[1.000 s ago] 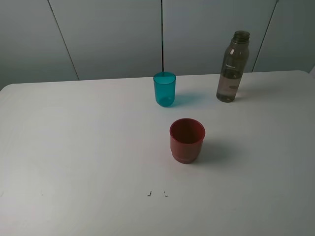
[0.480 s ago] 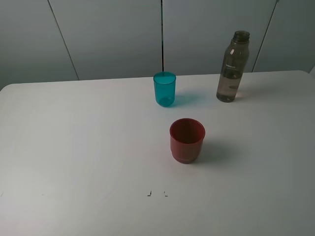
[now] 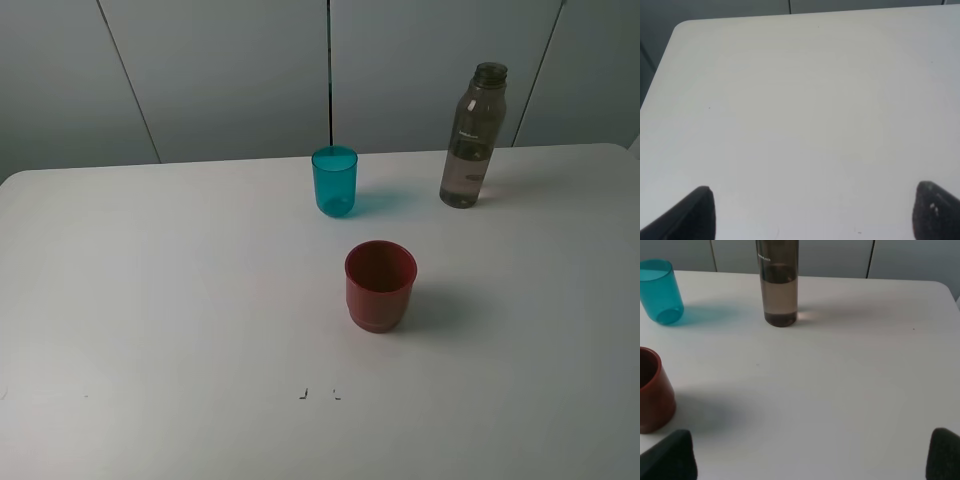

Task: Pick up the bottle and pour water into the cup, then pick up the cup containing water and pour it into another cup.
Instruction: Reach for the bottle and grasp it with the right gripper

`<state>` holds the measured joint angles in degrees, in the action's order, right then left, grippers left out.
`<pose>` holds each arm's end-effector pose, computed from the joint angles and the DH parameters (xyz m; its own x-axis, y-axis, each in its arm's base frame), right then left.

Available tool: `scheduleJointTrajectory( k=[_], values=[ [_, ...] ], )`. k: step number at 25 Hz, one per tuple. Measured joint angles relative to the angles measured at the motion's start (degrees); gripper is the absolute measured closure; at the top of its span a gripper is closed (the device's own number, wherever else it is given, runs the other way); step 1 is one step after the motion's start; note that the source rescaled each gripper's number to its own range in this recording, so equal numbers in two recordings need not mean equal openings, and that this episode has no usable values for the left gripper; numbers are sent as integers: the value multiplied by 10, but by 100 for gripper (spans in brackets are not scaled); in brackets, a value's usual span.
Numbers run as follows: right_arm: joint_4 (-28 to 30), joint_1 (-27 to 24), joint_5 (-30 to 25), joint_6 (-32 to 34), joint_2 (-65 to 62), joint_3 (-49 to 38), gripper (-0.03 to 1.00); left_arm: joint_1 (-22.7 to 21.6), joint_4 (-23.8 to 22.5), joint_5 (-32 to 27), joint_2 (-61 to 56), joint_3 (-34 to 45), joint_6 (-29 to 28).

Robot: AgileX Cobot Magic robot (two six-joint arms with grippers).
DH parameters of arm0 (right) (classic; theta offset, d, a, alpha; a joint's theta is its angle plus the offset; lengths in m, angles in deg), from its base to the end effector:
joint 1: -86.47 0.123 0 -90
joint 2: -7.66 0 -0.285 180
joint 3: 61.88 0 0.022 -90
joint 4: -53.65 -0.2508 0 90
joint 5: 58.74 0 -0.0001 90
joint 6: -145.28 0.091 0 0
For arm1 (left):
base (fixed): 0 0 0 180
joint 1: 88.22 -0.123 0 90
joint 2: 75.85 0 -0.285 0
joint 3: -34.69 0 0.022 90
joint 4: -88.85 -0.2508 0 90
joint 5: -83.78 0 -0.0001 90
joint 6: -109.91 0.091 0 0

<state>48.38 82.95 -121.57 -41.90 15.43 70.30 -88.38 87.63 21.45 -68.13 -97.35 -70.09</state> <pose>-0.0076 0.0079 0.2783 -0.4710 -0.0540 -0.8805 -0.0499 0.9982 -0.0345 -0.0074 0.0017 0.2781 -0.4697 0.0086 -0.8828 -0.0148 0.9997 0.0176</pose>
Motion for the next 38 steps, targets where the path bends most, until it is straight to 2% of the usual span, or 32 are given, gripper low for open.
scheduleJointTrajectory(
  k=[38],
  values=[
    [0,0,0,0,0,0,-3,0,0,0,0,0,0]
  ],
)
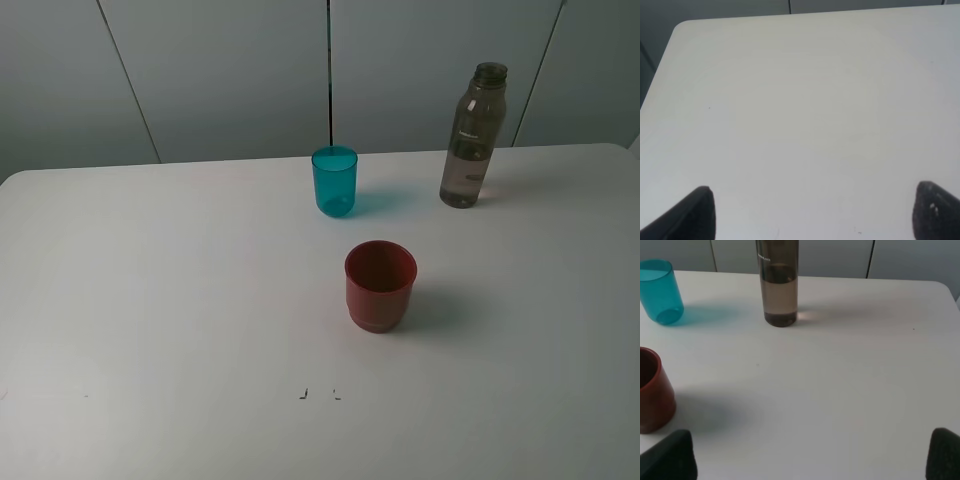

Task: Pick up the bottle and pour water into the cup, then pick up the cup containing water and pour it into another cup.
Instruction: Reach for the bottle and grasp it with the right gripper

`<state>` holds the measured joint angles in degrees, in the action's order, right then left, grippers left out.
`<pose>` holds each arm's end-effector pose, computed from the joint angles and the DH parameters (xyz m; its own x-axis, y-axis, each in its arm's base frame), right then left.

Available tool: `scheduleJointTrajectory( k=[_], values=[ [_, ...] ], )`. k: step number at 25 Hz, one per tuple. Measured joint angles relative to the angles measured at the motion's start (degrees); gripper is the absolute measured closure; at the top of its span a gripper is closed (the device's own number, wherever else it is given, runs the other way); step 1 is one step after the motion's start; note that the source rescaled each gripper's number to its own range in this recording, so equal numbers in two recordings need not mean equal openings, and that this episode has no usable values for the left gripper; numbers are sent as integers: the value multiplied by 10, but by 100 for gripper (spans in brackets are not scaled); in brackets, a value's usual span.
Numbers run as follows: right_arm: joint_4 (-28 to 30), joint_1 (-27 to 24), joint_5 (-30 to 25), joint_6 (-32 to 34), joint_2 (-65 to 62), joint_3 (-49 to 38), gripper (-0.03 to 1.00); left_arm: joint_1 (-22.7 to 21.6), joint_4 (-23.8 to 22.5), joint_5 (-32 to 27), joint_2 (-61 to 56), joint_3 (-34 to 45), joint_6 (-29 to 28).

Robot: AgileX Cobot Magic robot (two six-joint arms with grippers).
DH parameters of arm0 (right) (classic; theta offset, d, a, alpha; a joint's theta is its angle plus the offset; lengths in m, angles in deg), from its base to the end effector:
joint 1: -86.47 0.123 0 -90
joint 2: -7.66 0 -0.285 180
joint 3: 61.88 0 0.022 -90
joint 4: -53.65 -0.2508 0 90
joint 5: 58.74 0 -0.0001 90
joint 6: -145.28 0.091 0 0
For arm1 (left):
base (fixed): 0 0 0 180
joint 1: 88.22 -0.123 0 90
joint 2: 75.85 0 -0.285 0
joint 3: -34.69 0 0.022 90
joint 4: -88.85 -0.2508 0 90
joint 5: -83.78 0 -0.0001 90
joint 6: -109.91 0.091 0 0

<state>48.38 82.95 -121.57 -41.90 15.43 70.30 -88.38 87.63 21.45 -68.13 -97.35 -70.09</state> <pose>-0.0076 0.0079 0.2783 -0.4710 -0.0540 -0.8805 -0.0499 0.9982 -0.0345 -0.0074 0.0017 0.2781 -0.4697 0.0086 -0.8828 -0.0148 0.9997 0.0176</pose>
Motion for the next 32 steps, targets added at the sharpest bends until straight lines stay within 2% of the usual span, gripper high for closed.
scheduleJointTrajectory(
  k=[32],
  values=[
    [0,0,0,1,0,0,-3,0,0,0,0,0,0]
  ],
)
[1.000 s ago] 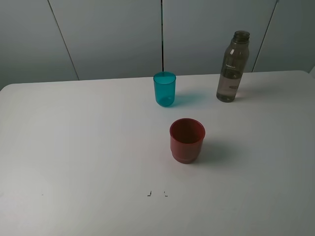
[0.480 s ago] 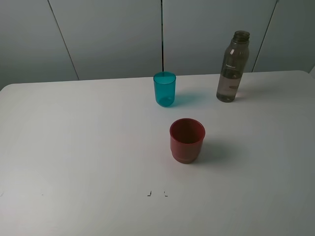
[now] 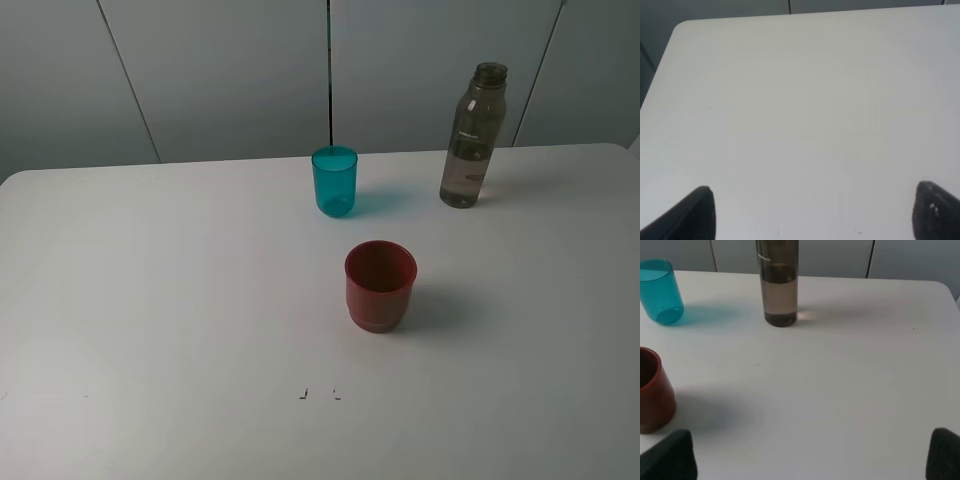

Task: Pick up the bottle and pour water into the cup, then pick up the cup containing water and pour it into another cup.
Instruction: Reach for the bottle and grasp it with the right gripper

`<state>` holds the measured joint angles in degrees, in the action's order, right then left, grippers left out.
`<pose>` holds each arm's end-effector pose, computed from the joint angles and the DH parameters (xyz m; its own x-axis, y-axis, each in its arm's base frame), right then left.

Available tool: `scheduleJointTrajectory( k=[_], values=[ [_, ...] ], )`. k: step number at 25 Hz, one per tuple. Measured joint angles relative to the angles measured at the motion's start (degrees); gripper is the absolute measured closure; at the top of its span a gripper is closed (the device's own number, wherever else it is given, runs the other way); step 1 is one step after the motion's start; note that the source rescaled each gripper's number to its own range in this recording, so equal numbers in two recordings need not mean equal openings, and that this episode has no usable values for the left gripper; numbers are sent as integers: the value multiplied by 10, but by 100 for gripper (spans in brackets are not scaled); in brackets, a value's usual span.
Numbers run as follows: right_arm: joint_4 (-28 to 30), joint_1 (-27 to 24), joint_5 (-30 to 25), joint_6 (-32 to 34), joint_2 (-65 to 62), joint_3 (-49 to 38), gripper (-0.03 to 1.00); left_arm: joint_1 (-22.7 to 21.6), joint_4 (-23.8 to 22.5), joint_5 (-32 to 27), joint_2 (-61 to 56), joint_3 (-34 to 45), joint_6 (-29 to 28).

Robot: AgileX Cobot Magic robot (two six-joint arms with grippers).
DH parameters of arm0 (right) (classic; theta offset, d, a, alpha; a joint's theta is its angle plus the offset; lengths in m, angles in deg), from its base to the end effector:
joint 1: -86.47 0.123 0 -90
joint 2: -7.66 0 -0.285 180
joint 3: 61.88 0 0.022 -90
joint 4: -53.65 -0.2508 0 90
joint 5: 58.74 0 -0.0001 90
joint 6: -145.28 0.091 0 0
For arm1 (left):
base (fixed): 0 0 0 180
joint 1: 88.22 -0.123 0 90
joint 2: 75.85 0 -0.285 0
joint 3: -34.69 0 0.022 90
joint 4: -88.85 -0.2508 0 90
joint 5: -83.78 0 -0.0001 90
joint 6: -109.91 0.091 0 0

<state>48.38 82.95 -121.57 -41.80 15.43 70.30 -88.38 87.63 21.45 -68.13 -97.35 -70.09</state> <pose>-0.0076 0.0079 0.2783 -0.4711 -0.0523 -0.8805 -0.0491 0.9982 -0.0330 -0.0074 0.0017 0.2781 -0.4697 0.0086 -0.8828 -0.0148 0.9997 0.0176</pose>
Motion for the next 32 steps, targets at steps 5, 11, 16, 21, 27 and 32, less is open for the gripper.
scheduleJointTrajectory(
  k=[5,11,16,21,27,32],
  values=[
    [-1,0,9,0,9,3,-3,0,0,0,0,0,0],
    [-31,0,86,1,121,46,-3,0,0,0,0,0,0],
    [-66,0,194,1,237,50,-3,0,0,0,0,0,0],
    [-99,0,311,-28,349,50,-3,0,0,0,0,0,0],
    [-106,12,359,-61,492,50,-3,0,0,0,0,0,4],
    [-107,79,447,-92,599,50,-3,0,0,0,0,0,0]
  ],
)
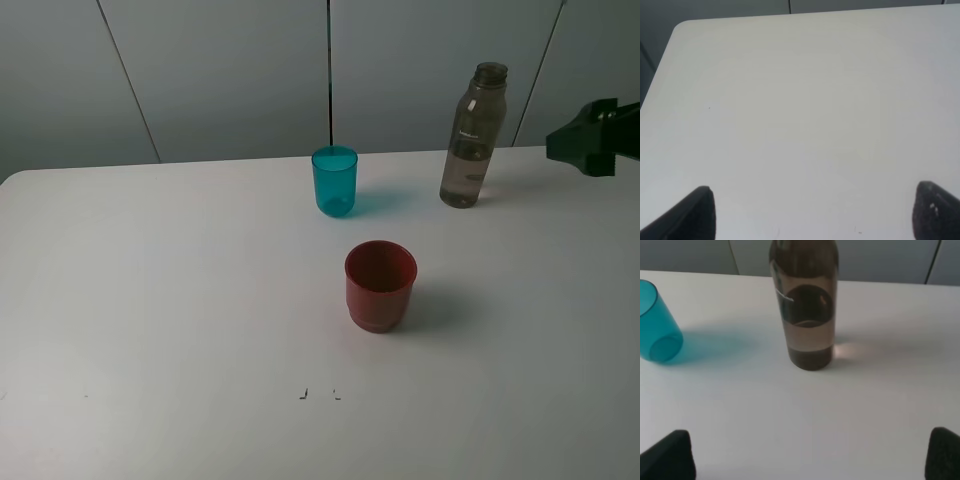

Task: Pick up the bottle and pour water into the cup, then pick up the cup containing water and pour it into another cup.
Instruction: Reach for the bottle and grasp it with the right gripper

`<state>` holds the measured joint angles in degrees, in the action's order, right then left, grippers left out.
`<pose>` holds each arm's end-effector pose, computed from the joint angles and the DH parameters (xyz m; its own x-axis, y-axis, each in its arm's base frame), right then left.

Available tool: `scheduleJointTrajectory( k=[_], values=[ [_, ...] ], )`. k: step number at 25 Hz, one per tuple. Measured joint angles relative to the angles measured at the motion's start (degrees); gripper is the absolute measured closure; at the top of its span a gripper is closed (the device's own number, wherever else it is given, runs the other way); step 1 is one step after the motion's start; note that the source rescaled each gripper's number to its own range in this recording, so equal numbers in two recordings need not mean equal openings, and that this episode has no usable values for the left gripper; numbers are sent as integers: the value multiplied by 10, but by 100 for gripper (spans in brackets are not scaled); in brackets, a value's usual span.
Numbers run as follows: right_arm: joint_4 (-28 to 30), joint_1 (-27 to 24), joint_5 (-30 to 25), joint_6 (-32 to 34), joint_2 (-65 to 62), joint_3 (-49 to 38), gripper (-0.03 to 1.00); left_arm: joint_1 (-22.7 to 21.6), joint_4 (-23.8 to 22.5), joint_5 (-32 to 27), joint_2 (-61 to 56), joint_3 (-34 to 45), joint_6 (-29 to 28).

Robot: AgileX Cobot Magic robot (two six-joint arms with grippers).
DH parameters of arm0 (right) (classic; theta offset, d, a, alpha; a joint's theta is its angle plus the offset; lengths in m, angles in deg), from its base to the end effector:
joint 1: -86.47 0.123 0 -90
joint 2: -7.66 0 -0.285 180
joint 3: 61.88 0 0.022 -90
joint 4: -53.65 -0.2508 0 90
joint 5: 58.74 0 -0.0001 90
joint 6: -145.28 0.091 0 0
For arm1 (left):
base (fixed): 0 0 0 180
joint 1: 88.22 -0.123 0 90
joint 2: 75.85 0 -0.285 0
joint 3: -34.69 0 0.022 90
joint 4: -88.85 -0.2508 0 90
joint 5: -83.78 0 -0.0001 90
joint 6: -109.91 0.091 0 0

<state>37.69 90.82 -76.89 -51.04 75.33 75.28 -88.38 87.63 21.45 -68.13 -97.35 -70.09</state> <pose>0.2045 0.0234 0.2635 -0.6110 -0.0659 -0.7888 -0.1548 0.9872 0.0374 -0.0074 0.0017 0.2781 -0.4697 0.0086 -0.8828 -0.0148 0.9997 0.0176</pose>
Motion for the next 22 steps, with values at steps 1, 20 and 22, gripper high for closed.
scheduleJointTrajectory(
  k=[1,20,22],
  values=[
    [-1,10,26,-3,22,0,-3,0,0,0,0,0,4],
    [88,35,345,61,378,0,-3,0,0,0,0,0,4],
    [111,35,381,87,400,1,-3,0,0,0,0,0,4]
  ],
)
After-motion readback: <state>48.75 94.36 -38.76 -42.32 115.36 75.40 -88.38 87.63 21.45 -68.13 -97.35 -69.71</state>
